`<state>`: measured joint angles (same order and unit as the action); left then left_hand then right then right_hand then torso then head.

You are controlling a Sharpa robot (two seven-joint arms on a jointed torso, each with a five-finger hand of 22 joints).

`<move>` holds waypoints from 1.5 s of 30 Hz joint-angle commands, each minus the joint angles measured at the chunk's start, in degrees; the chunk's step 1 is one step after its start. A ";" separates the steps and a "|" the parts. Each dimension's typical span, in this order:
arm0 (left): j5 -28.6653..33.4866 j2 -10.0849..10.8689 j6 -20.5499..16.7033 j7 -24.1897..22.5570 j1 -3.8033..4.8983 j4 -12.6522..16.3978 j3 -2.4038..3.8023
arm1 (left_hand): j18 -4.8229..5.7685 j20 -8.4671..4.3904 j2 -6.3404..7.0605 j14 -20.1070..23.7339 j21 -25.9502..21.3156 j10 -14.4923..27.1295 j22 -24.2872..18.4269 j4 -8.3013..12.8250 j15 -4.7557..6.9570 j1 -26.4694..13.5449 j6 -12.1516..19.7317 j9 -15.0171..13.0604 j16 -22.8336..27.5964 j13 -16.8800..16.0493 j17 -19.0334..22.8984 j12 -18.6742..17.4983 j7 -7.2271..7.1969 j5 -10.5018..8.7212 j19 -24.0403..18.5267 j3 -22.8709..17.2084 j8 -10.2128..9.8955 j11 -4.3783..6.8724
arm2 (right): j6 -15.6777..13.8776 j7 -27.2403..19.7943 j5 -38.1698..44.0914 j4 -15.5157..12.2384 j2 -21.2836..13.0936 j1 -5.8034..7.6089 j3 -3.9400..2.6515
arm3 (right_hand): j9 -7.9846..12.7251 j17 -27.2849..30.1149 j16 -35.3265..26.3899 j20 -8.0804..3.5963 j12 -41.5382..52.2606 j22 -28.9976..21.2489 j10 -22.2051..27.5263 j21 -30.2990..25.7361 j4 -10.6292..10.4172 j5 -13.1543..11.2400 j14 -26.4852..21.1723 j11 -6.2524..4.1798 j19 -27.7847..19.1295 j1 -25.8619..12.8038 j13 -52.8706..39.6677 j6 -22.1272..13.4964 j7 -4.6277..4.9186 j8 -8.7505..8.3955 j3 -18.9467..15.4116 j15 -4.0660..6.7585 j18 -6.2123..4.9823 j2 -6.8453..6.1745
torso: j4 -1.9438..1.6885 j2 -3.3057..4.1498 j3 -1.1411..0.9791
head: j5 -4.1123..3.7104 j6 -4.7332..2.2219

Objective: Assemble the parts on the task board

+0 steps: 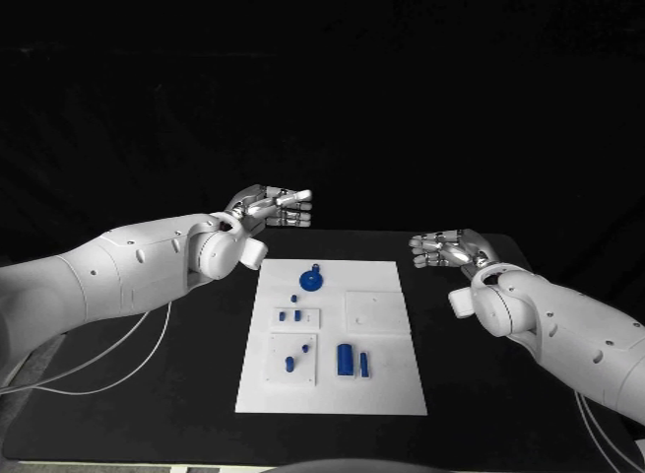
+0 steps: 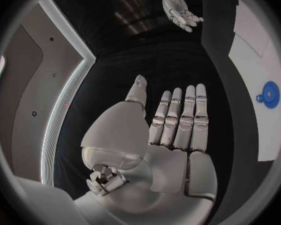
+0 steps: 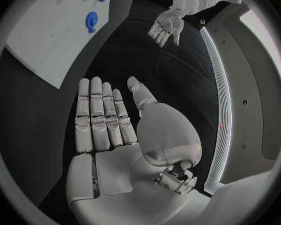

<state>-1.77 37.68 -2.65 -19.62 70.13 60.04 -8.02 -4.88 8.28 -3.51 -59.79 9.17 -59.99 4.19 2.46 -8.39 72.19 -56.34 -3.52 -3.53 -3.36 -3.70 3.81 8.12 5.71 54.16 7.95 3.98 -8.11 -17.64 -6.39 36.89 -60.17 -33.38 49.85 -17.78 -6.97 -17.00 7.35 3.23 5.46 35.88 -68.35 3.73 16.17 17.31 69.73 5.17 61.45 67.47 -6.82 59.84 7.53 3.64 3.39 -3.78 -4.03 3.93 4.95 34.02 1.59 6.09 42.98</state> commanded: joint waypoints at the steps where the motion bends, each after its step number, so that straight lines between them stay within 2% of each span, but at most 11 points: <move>1: 3.09 -1.09 -2.83 -2.74 -0.07 -2.43 0.05 | 0.53 0.20 0.09 0.36 -0.38 1.04 -0.04 0.31 0.06 0.59 0.17 -0.06 0.02 0.04 0.06 -0.37 -0.64 0.38 -0.41 0.13 -0.04 0.06 | 5.90 -7.29 -12.12 3.79 1.46 0.16 -0.98 | 3.22 7.00 -3.65 2.38 -1.77 -9.28 3.09 -0.12 -0.42 0.04 -3.07 1.61 -3.96 -1.27 3.46 -1.18 -0.03 0.05 0.45 -2.06 -0.60 -0.38 | 0.41 -1.54 -0.18 | -0.26 -1.91; 13: 4.97 -4.29 -3.12 -3.71 -1.72 -8.95 0.11 | -0.61 1.34 -0.37 1.14 -0.49 1.54 0.05 0.37 0.64 0.81 0.39 -0.05 0.04 0.04 0.09 -0.39 -1.33 0.47 -1.16 0.12 -0.05 0.76 | 10.04 -11.19 -16.13 12.12 4.97 0.30 -3.36 | 3.71 13.57 -3.86 9.30 -2.08 -32.01 10.98 1.07 -4.30 -1.22 -9.51 2.43 -10.43 1.06 3.52 -9.38 -1.15 -0.39 -7.30 -3.78 -5.38 0.61 | 0.40 -3.20 -1.06 | 0.08 -4.61; 14: 3.10 -4.01 -2.48 -2.07 -1.41 -8.45 0.07 | 4.88 -8.28 3.51 18.76 -9.17 19.01 -4.19 -2.46 8.39 -21.36 56.34 3.52 3.53 3.36 3.70 -3.81 -8.12 -5.71 -54.16 -7.95 -3.98 8.11 | 6.49 -7.80 -13.19 11.78 4.70 0.29 -3.25 | 6.97 17.00 -7.35 -3.23 -5.46 -35.88 28.03 -3.73 -16.17 -17.31 -27.48 -5.17 -61.45 -19.96 6.82 -59.84 -7.53 -3.64 -3.39 3.78 4.03 -3.93 | 0.49 -2.69 -0.69 | -0.07 -3.99; 15: 3.10 -3.98 -2.60 -2.10 -1.44 -8.34 0.09 | 4.88 -8.28 3.51 19.45 -9.17 19.75 -4.19 -2.46 8.39 -21.90 56.34 3.52 3.53 3.36 3.70 -3.81 -8.12 -5.71 -54.16 -7.95 -3.98 8.11 | 6.39 -7.84 -13.26 11.66 4.65 0.32 -3.18 | 6.97 17.00 -7.35 -3.23 -5.46 -35.88 68.35 -3.73 -16.17 -17.31 -28.41 -5.17 -61.45 -20.45 6.82 -59.84 -7.53 -3.64 -3.39 3.78 4.03 -3.93 | 0.44 -2.69 -0.70 | -0.14 -4.04; 16: 3.09 -3.91 -2.86 -2.15 -1.50 -8.09 0.14 | 4.88 -8.28 3.51 59.79 -9.17 59.99 -4.19 -2.46 8.39 -23.51 56.34 3.52 3.53 3.36 3.70 -3.81 -8.12 -5.71 -54.16 -7.95 -3.98 8.11 | 6.19 -7.94 -13.40 11.40 4.55 0.38 -3.06 | 6.97 17.00 -7.35 -3.23 -5.46 -35.88 68.35 -3.73 -16.17 -17.31 -69.73 -5.17 -61.45 -21.96 6.82 -59.84 -7.53 -3.64 -3.39 3.78 4.03 -3.93 | 0.32 -2.69 -0.72 | -0.26 -4.13; 18: 3.05 -3.59 -3.98 -2.38 -1.74 -6.98 0.37 | 4.88 -8.28 3.51 59.79 -9.17 59.99 -4.19 -2.46 8.39 -28.16 56.34 3.52 3.53 3.36 3.70 -3.81 -8.12 -5.71 -54.16 -7.95 -3.98 8.11 | 5.30 -8.36 -14.04 10.28 4.12 0.65 -2.49 | 6.97 17.00 -7.35 -3.23 -5.46 -35.88 68.35 -3.73 -16.17 -17.31 -69.73 -5.17 -61.45 -26.30 6.82 -59.84 -7.53 -3.64 -3.39 3.78 4.03 -3.93 | -0.18 -2.71 -0.80 | -0.82 -4.56; 19: 3.03 -3.41 -4.63 -2.52 -1.89 -6.34 0.50 | 4.88 -8.28 3.51 59.79 -9.17 59.99 -4.19 -2.46 8.39 -29.79 56.34 3.52 3.53 3.36 3.70 -3.81 -8.12 -5.71 -54.16 -7.95 -3.98 8.11 | 4.78 -8.60 -14.42 9.62 3.87 0.81 -2.16 | 6.97 17.00 -7.35 -3.23 -5.46 -35.88 68.35 -3.73 -16.17 -17.31 -69.73 -5.17 -61.45 -67.47 6.82 -59.84 -7.53 -3.64 -3.39 3.78 4.03 -3.93 | -0.48 -2.71 -0.85 | -1.15 -4.82; 20: 3.00 -3.18 -5.42 -2.68 -2.06 -5.56 0.67 | 4.88 -8.28 3.51 59.79 -9.17 59.99 -4.19 -2.46 8.39 -31.37 56.34 3.52 3.53 3.36 3.70 -3.81 -8.12 -5.71 -54.16 -7.95 -3.98 8.11 | 4.15 -8.90 -14.87 8.84 3.57 1.00 -1.76 | 6.97 17.00 -7.35 -3.23 -5.46 -35.88 68.35 -3.73 -16.17 -17.31 -69.73 -5.17 -61.45 -67.47 6.82 -59.84 -7.53 -3.64 -3.39 3.78 4.03 -3.93 | -0.84 -2.72 -0.91 | -1.54 -5.12; 21: 2.97 -2.94 -6.29 -2.86 -2.25 -4.71 0.84 | 4.88 -8.28 3.51 59.79 -9.17 59.99 -4.19 -2.46 8.39 -72.19 56.34 3.52 3.53 3.36 3.70 -3.81 -8.12 -5.71 -54.16 -7.95 -3.98 8.11 | 3.46 -9.23 -15.36 7.97 3.23 1.21 -1.32 | 6.97 17.00 -7.35 -3.23 -5.46 -35.88 68.35 -3.73 -16.17 -17.31 -69.73 -5.17 -61.45 -67.47 6.82 -59.84 -7.53 -3.64 -3.39 3.78 4.03 -3.93 | -1.23 -2.73 -0.98 | -1.98 -5.45; 30: 2.50 1.00 -20.22 -5.76 -5.30 9.00 3.68 | 4.88 -8.28 3.51 59.79 -9.17 59.99 -4.19 -2.46 8.39 -72.19 56.34 3.52 3.53 3.36 3.70 -3.81 -8.12 -5.71 -54.16 -7.95 -3.98 8.11 | -7.58 -14.46 -23.30 -5.96 -2.13 4.57 5.73 | 6.97 17.00 -7.35 -3.23 -5.46 -35.88 68.35 -3.73 -16.17 -17.31 -69.73 -5.17 -61.45 -67.47 6.82 -59.84 -7.53 -3.64 -3.39 3.78 4.03 -3.93 | -4.75 -2.83 -1.55 | -5.87 -8.43; 45: 1.81 6.72 -40.42 -9.95 -9.74 28.88 7.80 | 4.88 -8.28 3.51 59.79 -9.17 59.99 -4.19 -2.46 8.39 -72.19 56.34 3.52 3.53 3.36 3.70 -3.81 -8.12 -5.71 -54.16 -7.95 -3.98 8.11 | -25.01 -22.71 -35.83 -27.93 -10.59 9.87 16.84 | 6.97 17.00 -7.35 -3.23 -5.46 -35.88 68.35 -3.73 -16.17 -17.31 -69.73 -5.17 -61.45 -67.47 6.82 -59.84 -7.53 -3.64 -3.39 3.78 4.03 -3.93 | -4.95 -2.84 -1.59 | -6.09 -8.61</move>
<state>0.89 44.28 -36.51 -26.75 60.45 88.32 -0.31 -0.88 -0.01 -0.01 -0.20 0.30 -0.29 0.06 0.04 -0.01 0.40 -0.29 -0.06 -0.39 -0.05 -0.05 0.20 -0.02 0.27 0.20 0.39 0.17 0.00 -36.93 -25.07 5.27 -87.45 -43.72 59.59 -0.94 -0.05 -0.05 0.20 0.01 0.36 0.05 -0.21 0.20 0.31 0.20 0.28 0.00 0.29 0.33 -0.05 0.24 0.01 0.31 0.10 0.01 -0.77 0.00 0.04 31.17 0.01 0.01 34.38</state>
